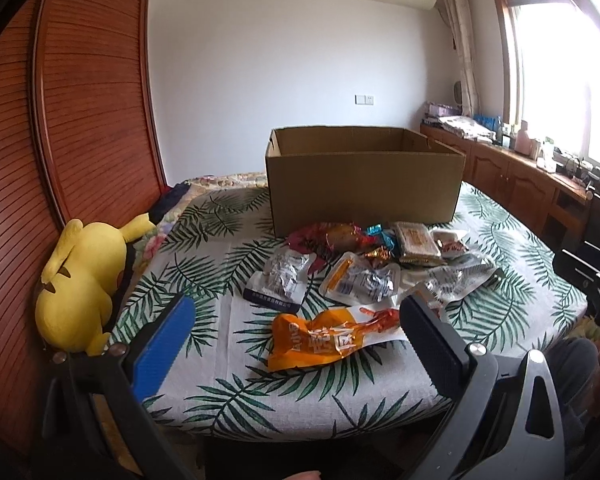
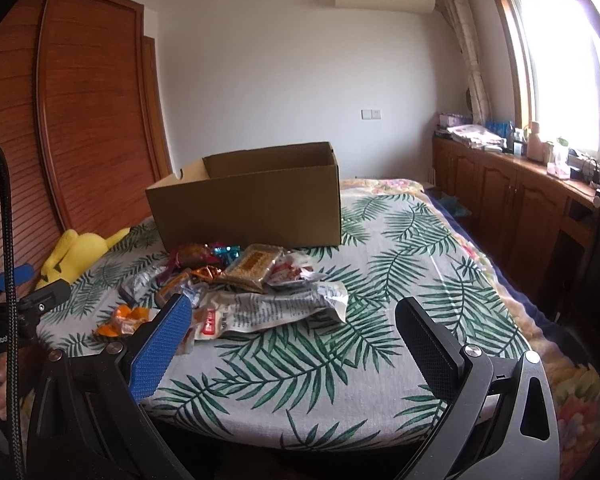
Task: Organize snacks
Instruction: 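Grasp the orange sausage pack with the left gripper while the right gripper grasps a white packet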
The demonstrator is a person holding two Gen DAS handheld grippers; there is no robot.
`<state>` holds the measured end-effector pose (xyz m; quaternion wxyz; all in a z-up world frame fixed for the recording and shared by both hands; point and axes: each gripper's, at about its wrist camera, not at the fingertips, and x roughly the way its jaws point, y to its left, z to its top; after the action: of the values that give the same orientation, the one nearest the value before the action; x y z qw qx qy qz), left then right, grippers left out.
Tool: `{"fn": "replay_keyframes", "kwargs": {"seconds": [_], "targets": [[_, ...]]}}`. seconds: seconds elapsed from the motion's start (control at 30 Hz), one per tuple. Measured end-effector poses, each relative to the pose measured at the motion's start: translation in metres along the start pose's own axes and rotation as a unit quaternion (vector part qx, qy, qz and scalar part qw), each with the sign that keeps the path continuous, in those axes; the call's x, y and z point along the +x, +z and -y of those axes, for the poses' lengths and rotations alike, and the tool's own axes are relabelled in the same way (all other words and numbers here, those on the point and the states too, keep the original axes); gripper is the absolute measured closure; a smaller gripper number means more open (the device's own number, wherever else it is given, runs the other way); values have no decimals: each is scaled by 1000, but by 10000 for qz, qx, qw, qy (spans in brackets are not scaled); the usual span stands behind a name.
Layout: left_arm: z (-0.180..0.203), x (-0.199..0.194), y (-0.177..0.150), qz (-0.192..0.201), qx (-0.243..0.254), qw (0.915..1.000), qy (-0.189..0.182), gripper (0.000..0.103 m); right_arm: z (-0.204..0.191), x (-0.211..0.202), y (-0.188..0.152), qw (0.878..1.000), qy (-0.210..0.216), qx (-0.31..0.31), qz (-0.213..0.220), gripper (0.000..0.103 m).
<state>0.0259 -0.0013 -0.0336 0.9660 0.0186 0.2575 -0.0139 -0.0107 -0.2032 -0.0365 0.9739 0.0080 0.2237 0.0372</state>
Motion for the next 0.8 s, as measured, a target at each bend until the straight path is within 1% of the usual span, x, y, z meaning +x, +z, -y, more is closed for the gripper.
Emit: {"fn": "replay_keyframes", "kwargs": {"seconds": [0.1,0.17,0.27,0.4,0.53,0.6,0.63,0.8], "targets": [[-1,10,-1,-97,118,9999,-32,0,1,5,-1,10000,18,-10,-47,0],[-2,19,-2,-221,231,9994,-124,0,1,7,-2,10000,25,-25,-76,0],[-4,32,-6,-442,325,9984,-151,0,1,11,-2,9999,39,-56,-104,0],[-2,45,-11,-623,474,9966,-257,0,1,17,-3,9998,55,-99,-152,0],[1,55,-16,-783,665,9939,-410,0,2,23,-5,9996,75,-142,-217,0],[3,59,-19,-917,702,9915,-602,0,2,25,-5,9995,85,-162,-239,0],[3,62,-20,-964,711,9908,-637,0,2,25,-5,9995,88,-172,-241,0],[11,73,-25,-1122,931,9874,-609,0,0,30,-4,9992,182,-223,-264,0]]}}
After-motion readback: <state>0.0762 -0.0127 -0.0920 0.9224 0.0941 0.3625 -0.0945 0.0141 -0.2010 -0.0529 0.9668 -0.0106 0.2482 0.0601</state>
